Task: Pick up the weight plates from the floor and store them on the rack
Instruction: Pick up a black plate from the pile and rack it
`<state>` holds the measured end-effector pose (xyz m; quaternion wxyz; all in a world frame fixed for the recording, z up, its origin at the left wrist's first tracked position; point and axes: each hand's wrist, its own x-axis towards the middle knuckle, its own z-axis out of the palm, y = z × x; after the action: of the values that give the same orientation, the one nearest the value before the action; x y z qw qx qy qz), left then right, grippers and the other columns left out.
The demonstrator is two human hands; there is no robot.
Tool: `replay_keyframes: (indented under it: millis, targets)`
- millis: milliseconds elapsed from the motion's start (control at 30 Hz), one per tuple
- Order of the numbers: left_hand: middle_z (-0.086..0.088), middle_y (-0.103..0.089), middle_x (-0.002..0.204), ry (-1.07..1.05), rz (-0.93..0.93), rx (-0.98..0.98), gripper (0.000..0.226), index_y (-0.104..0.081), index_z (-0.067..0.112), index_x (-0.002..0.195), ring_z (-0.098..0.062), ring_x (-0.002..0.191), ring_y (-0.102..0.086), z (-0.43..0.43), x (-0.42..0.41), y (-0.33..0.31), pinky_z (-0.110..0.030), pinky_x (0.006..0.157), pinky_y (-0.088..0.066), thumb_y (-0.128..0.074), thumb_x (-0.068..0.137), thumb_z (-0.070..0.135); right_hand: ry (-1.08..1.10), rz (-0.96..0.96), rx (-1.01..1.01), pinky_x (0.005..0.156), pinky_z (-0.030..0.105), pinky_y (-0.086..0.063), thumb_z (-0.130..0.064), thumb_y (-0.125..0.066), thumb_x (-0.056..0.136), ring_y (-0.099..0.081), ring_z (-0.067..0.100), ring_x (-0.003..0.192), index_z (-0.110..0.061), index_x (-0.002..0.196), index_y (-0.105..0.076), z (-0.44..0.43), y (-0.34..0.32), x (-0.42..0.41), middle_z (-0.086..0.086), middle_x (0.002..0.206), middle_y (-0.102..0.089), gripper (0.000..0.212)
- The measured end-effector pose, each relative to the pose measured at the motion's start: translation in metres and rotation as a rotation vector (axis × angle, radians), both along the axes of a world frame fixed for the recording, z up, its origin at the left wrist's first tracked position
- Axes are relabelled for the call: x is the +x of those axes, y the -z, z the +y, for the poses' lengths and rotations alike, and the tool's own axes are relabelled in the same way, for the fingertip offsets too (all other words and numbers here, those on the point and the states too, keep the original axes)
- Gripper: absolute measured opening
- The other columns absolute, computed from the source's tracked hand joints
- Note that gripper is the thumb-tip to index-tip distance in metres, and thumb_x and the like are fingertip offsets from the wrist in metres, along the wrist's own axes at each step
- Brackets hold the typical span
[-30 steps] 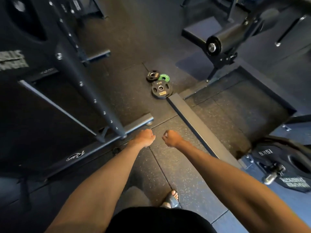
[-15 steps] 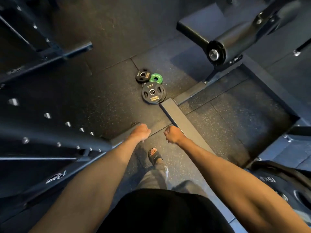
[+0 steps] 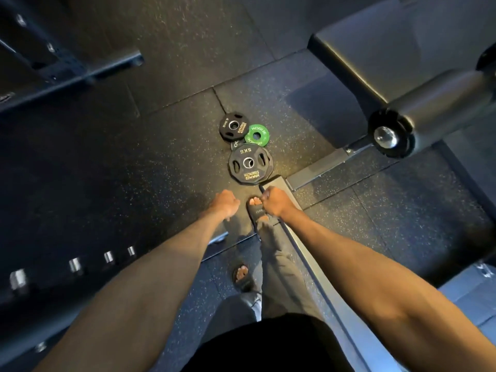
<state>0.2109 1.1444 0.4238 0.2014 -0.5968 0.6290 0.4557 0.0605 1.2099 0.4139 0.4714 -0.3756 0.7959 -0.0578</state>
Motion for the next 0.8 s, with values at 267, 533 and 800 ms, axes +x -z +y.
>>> replay_keyframes:
  millis: [267,533,800]
  targets:
    - [-0.019,-0.070,0.087,-0.210,0.026,0.123,0.026,-0.061,0.007,0.100,-0.030,0.067,-0.069,-0.136,-0.074,0.184,-0.035,0.063,-0.056,-0.043,0.102,0.025,0.016,0.017,0.098,0.087,0.039,-0.051,-0.011,-0.043,0.097,-0.063,0.041,0.112,0.006,0.112,-0.066,-0.155,0.171,-0.070,0.028,0.117,-0.066,0.032]
    - [-0.022,-0.068,0.107,-0.436,-0.088,0.180,0.029,-0.057,0.001,0.118,-0.031,0.072,-0.069,-0.200,-0.097,0.404,-0.032,0.050,-0.056,-0.047,0.097,0.019,0.100,0.107,0.230,0.089,0.038,-0.051,-0.015,-0.055,0.094,-0.063,0.038,0.113,0.001,0.116,-0.065,-0.214,0.383,-0.126,0.024,0.120,-0.066,0.029]
    - [-0.018,-0.041,0.148,-0.674,-0.158,0.218,0.070,-0.023,0.005,0.147,-0.037,0.129,-0.048,-0.225,-0.102,0.571,-0.049,0.103,-0.047,-0.059,0.092,0.030,0.165,0.173,0.312,0.115,0.052,-0.035,-0.033,-0.066,0.093,-0.038,0.047,0.138,-0.010,0.156,-0.010,-0.249,0.542,-0.152,0.031,0.155,-0.025,0.087]
